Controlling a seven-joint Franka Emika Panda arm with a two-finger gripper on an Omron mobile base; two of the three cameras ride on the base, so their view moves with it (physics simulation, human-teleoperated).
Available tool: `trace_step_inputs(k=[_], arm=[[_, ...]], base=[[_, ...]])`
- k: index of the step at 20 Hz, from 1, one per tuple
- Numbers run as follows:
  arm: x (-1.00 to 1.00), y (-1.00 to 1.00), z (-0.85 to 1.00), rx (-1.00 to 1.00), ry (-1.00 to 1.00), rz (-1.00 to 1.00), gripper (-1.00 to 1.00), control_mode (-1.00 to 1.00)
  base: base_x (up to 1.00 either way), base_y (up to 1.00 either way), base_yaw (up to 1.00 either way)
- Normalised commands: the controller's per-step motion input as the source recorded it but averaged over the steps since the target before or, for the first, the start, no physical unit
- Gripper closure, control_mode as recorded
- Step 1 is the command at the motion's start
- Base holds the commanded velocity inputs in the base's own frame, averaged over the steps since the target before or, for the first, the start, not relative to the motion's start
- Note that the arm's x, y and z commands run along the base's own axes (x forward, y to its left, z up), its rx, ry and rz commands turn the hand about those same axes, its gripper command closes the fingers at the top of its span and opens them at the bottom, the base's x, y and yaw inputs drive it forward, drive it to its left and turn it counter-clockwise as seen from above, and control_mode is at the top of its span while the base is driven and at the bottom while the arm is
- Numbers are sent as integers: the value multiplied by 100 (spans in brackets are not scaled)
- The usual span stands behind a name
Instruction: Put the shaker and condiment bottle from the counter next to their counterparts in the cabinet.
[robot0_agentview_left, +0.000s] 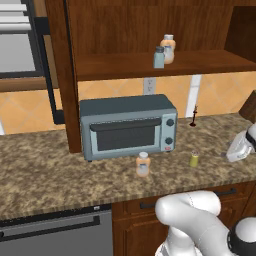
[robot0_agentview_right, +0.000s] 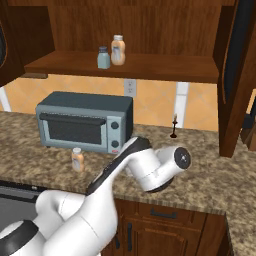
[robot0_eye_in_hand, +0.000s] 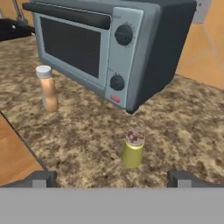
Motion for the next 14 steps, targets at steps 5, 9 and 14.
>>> trace_step_inputs(k=[5,9,14], arm=[[17,-18,-26,3,-8,18,-100,-100],[1,2,-41,0,-13,4,-100,-100],[20,17,-51,-3,-14,0,-100,-100]], base=[[0,0,0],[0,0,0],[0,0,0]])
